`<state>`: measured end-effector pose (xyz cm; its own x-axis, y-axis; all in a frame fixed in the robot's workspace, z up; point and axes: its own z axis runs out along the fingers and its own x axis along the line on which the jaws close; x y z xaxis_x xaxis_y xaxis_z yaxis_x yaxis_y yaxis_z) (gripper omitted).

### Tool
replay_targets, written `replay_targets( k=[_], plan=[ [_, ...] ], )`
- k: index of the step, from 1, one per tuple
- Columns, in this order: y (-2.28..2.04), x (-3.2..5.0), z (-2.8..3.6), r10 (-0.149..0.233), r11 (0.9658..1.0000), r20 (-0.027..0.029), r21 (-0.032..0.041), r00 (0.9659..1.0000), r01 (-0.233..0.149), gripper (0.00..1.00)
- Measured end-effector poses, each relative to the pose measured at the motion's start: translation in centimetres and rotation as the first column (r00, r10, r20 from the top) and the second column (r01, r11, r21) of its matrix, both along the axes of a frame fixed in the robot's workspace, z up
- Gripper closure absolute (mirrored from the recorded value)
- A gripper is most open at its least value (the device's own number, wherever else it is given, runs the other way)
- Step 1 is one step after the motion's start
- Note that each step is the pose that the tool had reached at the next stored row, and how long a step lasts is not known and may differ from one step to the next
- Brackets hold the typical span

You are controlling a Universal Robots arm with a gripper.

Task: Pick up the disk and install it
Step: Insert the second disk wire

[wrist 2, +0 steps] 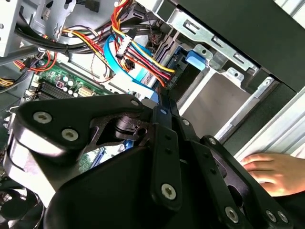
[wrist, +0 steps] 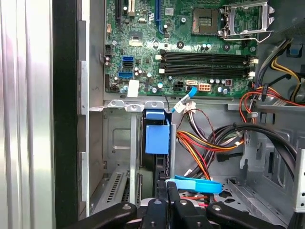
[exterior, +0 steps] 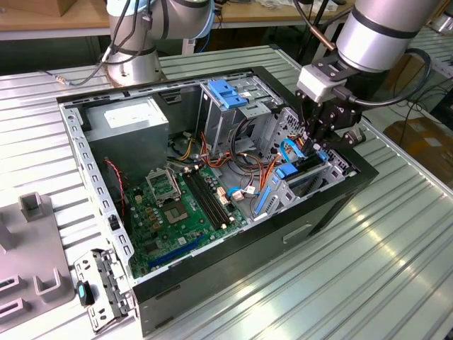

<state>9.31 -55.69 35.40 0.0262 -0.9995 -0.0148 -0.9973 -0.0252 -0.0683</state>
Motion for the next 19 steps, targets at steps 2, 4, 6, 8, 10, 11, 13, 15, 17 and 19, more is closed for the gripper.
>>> replay_targets(
  k=[2, 4, 6, 8, 10, 11, 13, 15, 17, 19],
  plan=[
    [0.00, 0.03, -0.44, 0.000, 1.0000, -0.0004, 0.0001, 1.0000, 0.000, 0.85],
    [0.00, 0.04, -0.83, 0.000, 1.0000, -0.0009, -0.0005, 1.0000, 0.000, 0.85],
    [0.00, 0.04, -0.93, 0.000, 1.0000, -0.0009, 0.0002, 1.0000, 0.000, 0.85],
    [0.00, 0.05, -0.74, 0.000, 1.0000, -0.0007, 0.0030, 1.0000, 0.000, 0.85],
    [0.01, 0.05, -0.24, 0.000, 1.0000, -0.0008, 0.0032, 1.0000, 0.000, 0.85],
    [0.01, 0.04, -0.14, 0.000, 1.0000, -0.0009, 0.0036, 1.0000, 0.000, 0.85],
    [0.01, 0.04, -0.14, 0.000, 1.0000, -0.0008, 0.0041, 1.0000, 0.000, 0.85],
    [0.01, 0.04, -0.11, 0.000, 1.0000, -0.0009, 0.0036, 1.0000, 0.000, 0.85],
    [0.01, 0.05, -0.10, 0.000, 1.0000, -0.0009, 0.0038, 1.0000, 0.000, 0.85],
    [0.01, 0.04, 0.01, 0.000, 1.0000, -0.0009, 0.0037, 1.0000, 0.000, 0.85]
  ],
)
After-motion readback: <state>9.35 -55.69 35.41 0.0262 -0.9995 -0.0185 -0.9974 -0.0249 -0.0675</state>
